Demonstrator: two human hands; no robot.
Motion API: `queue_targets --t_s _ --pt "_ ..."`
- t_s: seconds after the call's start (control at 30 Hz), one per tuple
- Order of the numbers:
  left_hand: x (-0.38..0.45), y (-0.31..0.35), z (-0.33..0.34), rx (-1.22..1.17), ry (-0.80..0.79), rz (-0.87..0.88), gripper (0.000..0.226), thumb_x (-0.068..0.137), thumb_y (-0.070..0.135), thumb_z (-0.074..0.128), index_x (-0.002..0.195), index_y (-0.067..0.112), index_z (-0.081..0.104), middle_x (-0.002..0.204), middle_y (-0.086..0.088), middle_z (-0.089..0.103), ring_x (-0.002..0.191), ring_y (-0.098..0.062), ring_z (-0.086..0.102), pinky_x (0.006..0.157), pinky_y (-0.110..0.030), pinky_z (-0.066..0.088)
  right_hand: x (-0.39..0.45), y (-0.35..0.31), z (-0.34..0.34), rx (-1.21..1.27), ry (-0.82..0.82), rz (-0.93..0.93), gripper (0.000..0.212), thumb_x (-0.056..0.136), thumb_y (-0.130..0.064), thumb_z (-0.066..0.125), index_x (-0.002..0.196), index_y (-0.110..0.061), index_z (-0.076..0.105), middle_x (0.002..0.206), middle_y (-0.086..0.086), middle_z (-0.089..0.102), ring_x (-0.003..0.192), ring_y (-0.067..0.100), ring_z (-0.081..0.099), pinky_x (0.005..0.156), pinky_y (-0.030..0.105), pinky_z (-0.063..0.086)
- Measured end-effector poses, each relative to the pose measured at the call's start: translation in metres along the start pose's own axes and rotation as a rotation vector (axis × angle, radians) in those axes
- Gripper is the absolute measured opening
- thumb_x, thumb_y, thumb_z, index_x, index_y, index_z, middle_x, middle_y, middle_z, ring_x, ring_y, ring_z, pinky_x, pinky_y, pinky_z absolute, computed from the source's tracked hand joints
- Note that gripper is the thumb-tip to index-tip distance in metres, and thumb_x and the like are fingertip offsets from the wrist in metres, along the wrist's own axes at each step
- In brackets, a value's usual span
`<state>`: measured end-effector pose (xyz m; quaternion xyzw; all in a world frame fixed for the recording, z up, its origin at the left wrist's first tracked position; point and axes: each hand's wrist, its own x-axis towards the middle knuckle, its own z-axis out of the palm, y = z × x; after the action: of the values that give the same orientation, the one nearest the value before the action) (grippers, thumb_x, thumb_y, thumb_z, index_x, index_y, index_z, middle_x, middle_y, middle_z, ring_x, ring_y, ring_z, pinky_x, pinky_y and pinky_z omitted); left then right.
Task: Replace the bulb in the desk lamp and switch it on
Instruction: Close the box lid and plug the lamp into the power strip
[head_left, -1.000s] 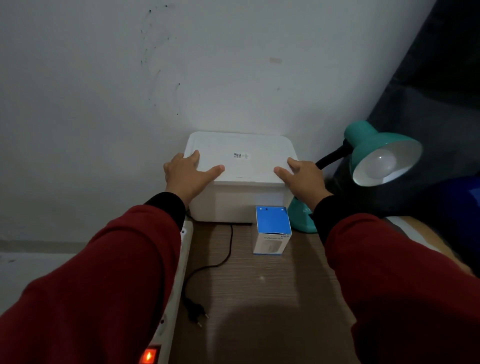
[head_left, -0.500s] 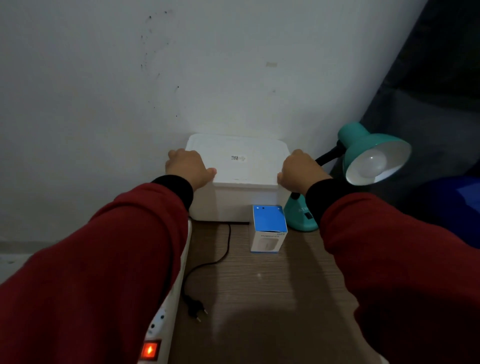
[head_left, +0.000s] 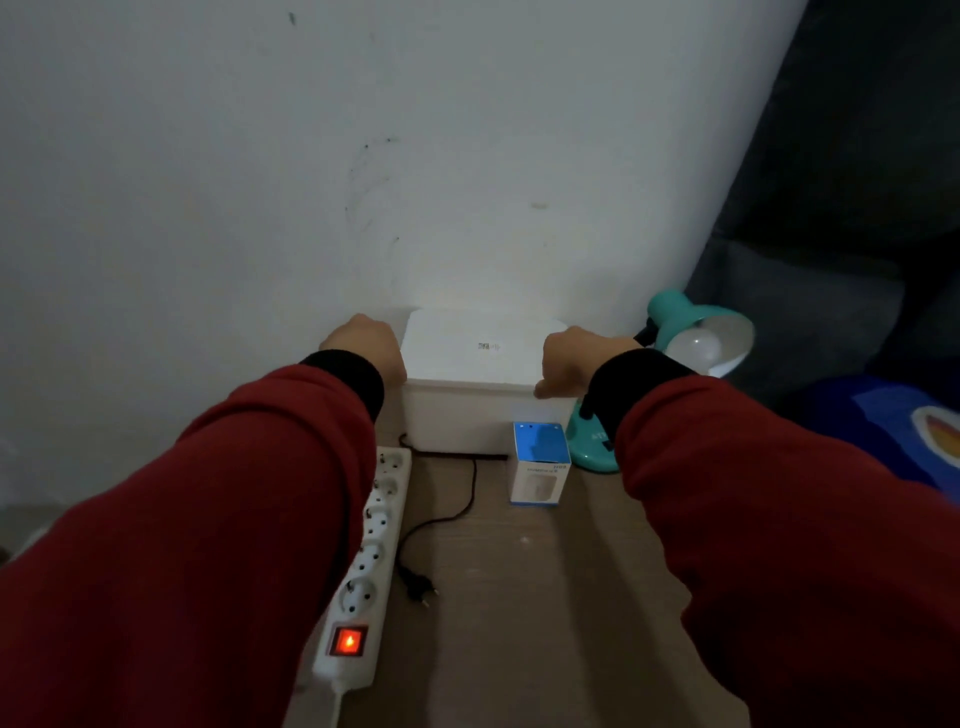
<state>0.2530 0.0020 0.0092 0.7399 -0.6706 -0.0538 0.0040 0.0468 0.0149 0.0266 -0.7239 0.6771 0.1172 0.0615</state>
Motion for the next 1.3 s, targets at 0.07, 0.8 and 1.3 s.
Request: queue_targets --t_s 0.07,0.8,1.3 --pt "-0.017 -0.009 -0.005 0.006 0.019 -0.005 0.038 0.088 0.023 0.057 0.120 0.000 0.056 0.126 -0.018 0.053 0.110 -0.034 0.058 0.085 -0.033 0.050 -0.015 -0.010 0.003 0.014 0.017 -0.014 0.026 0.090 -0.032 0.058 0.088 -0.006 0.058 0.119 0.012 0.062 0.095 0.029 0.058 0.074 0.033 0.041" --pt "-0.140 -0.098 0.139 -0.270 -0.162 -0.068 0.059 0.090 0.046 0.052 0.132 0.006 0.050 0.137 -0.012 0.053 0.129 -0.027 0.046 0.108 -0.033 0.035 -0.069 -0.127 0.192 0.405 0.027 -0.091 0.046 0.087 -0.028 0.061 0.129 -0.007 0.057 0.125 0.015 0.062 0.116 0.029 0.058 0.094 0.034 0.048" --pt "-0.158 -0.105 0.193 -0.970 -0.186 -0.116 0.051 0.086 0.015 0.065 0.134 0.024 0.050 0.129 -0.001 0.062 0.116 -0.012 0.057 0.093 -0.019 0.038 -0.045 -0.150 0.245 0.725 0.158 0.070 0.047 0.084 -0.016 0.065 0.129 -0.013 0.054 0.127 0.010 0.062 0.116 0.024 0.059 0.096 0.031 0.046"
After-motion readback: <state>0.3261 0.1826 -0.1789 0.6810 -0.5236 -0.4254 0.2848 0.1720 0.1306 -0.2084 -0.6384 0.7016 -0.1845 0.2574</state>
